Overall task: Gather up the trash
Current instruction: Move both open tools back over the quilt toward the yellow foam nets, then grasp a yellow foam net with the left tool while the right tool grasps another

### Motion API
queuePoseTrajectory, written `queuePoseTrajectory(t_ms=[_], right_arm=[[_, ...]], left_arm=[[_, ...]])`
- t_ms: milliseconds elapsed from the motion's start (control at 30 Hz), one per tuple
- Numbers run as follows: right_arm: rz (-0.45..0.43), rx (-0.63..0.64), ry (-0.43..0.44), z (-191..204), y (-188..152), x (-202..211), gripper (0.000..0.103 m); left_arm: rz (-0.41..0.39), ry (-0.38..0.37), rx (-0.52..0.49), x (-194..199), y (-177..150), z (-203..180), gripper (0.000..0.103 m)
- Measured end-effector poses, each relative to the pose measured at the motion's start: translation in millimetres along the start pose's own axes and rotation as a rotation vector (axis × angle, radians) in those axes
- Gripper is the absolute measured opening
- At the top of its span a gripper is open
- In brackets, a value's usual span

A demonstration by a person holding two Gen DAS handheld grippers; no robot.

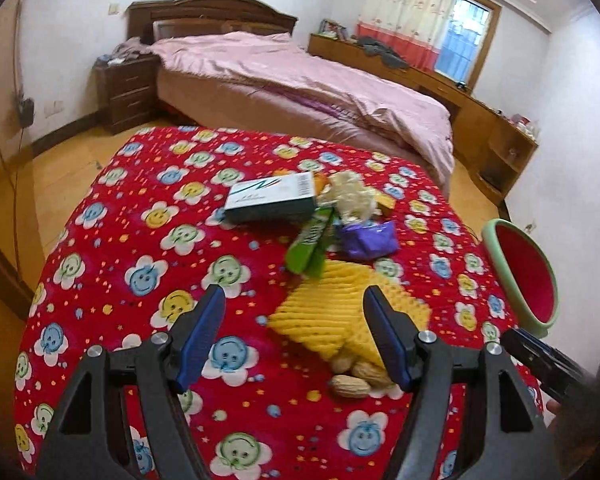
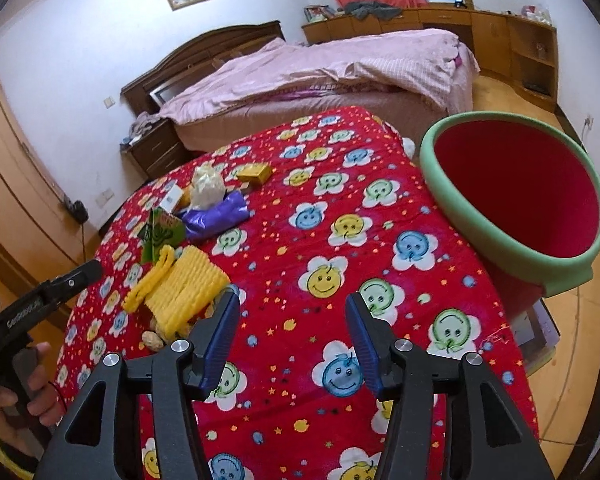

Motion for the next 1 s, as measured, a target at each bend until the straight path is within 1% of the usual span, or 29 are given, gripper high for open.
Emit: queuePoseTrajectory(t_ms=[100,167,400,667,733,767,800,867,933,967,1000], right_arm=[[0.013,0.002,0.002,1.5,-1.7,-5.1,0.056],[0.021,0.004,0.001,1.9,-3.5,-8.8,0.056],[0.045,-0.008,-0.005,-1.2,-9.2,-16.7,0.056],[0.061,-0.018,-0.007,-3.1,-13.3,-19.3,0.057],[0.065,-0.02,-0.006,-3.0,-13.5,-20.6,0.057],[0.066,-0.02,-0.005,-2.9,-13.4,-21.6,0.057],[0.067,-0.019,-0.004,-2.8,-13.6,-22.0,0.057],[0.071,-0.014,0.0,-1.1,-13.0,-23.7,0.057],[0.076,-0.002,0.008,1.9,-10.1,-26.1,0.057],[0.076,0.005,0.012,4.0,-8.4,-27.0,0.057],[0.075,0.013,0.015,6.4,-6.6,-27.7,0.057]], left_arm=[[0.007,0.015,0.024,-8.3,0.9,9.4,0.071],[0.015,0.01,0.024,-12.6,0.6,10.7,0.071],[0.066,-0.02,-0.009,-35.1,-5.7,-3.0,0.071],[0.138,-0.006,-0.06,-65.0,-17.0,-14.2,0.071],[0.146,-0.005,-0.062,-68.3,-19.3,-13.4,0.064],[0.152,-0.02,-0.058,-68.4,-20.0,-12.5,0.057],[0.153,-0.033,-0.051,-67.4,-20.3,-11.8,0.054],[0.154,-0.056,-0.043,-64.3,-20.3,-10.9,0.038],[0.157,-0.08,-0.037,-59.4,-20.9,-10.2,0.029],[0.156,-0.087,-0.035,-57.3,-21.1,-10.2,0.019],[0.156,-0.101,-0.031,-52.7,-21.5,-9.4,0.019]])
Point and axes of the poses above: each gripper's, at about its wrist camera, not at the fingertips, and x roughly against the way its jaws point, z to its left, y to its top, the point moved 3 cm from there along -x, roughly the way its jaws point, and after that the axes turned 13 degrees about x, right-handed, at the moved point
